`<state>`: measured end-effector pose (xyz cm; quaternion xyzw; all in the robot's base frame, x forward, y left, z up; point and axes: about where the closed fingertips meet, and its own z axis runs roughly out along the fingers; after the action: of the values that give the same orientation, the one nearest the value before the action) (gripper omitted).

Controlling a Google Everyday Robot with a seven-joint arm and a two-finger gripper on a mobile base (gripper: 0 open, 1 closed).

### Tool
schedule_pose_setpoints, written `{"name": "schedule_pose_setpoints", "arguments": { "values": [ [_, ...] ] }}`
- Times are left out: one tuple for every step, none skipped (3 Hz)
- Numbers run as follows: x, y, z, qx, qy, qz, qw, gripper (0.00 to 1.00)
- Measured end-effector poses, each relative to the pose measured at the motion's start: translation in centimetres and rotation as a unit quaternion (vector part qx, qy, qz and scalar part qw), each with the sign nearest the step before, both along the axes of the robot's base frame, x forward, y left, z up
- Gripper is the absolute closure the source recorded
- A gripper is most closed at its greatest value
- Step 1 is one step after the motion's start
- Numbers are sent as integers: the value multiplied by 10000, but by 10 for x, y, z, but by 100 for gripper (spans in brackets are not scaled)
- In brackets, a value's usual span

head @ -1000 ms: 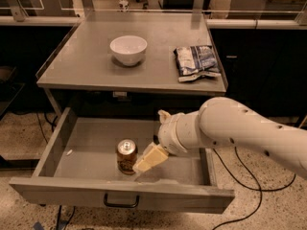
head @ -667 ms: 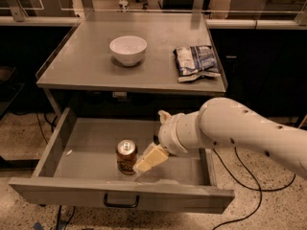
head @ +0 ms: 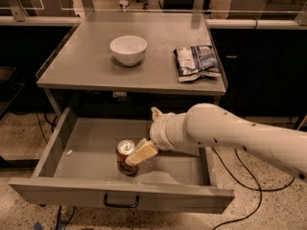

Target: Pick orange can from top drawer and place on counter

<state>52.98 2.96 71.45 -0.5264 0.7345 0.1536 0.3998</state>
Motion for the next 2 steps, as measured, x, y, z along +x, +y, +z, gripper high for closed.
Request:
{"name": "schedule_pose_setpoints", "arguments": {
  "values": [
    [-1, 2, 1, 15, -13, 31, 10000, 0],
    [-15, 6, -30, 184, 228, -21, 9996, 0]
  ]
}}
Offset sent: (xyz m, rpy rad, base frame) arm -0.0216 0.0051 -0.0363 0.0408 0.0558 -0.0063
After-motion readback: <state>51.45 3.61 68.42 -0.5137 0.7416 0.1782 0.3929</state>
